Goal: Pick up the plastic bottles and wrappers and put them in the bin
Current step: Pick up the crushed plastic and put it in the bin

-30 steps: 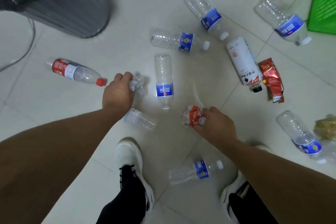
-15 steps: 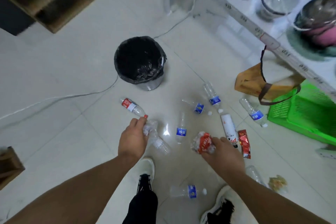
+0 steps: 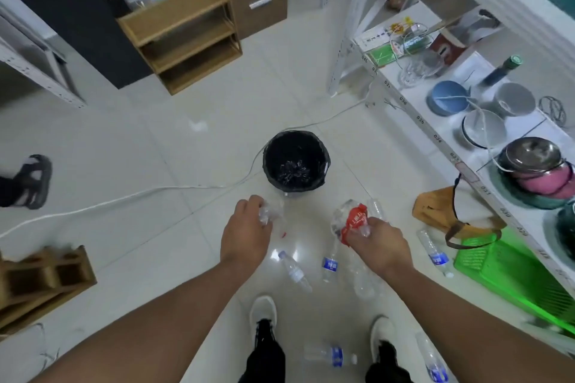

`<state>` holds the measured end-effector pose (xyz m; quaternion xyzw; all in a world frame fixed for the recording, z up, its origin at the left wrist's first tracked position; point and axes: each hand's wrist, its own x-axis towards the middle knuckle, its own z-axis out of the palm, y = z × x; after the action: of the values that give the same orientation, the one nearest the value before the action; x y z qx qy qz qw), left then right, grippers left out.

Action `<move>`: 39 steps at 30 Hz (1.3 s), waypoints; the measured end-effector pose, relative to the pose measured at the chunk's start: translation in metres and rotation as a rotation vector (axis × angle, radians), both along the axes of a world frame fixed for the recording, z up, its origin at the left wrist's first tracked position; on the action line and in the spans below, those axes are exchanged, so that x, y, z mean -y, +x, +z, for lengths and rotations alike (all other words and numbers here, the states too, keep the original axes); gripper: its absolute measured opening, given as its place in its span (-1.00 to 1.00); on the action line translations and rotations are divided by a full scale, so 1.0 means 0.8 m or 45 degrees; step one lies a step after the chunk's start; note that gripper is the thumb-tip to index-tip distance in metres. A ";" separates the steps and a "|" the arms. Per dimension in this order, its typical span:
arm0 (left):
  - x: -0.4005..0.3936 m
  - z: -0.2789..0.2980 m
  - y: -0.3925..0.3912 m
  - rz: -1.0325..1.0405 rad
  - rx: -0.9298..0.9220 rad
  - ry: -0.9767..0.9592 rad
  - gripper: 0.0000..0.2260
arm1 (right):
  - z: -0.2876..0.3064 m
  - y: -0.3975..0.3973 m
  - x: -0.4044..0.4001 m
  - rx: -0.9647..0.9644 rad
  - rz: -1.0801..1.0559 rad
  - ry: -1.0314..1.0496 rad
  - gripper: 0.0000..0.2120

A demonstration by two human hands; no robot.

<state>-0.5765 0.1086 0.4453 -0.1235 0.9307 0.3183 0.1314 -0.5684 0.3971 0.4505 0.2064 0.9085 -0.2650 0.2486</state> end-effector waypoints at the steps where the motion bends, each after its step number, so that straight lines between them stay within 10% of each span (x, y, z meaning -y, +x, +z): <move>1: 0.001 0.008 -0.009 0.022 -0.004 0.008 -0.79 | 0.008 -0.012 0.004 0.010 -0.019 -0.036 -0.65; 14: -0.068 -0.011 -0.118 0.214 0.052 -0.045 -0.74 | -0.044 -0.190 -0.030 0.053 -0.023 -0.222 -0.65; 29: -0.067 -0.333 -0.299 0.157 0.195 0.047 -0.72 | -0.318 -0.312 0.066 -0.017 -0.263 -0.352 -0.45; 39: -0.074 -0.535 -0.365 0.078 0.522 0.150 -0.07 | -0.537 -0.369 0.141 0.223 -0.178 -0.188 -0.28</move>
<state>-0.8688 0.1680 0.0170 -0.2060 0.8601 0.3440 0.3152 -0.8633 0.2841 0.0205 0.2727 0.8447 -0.3289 0.3224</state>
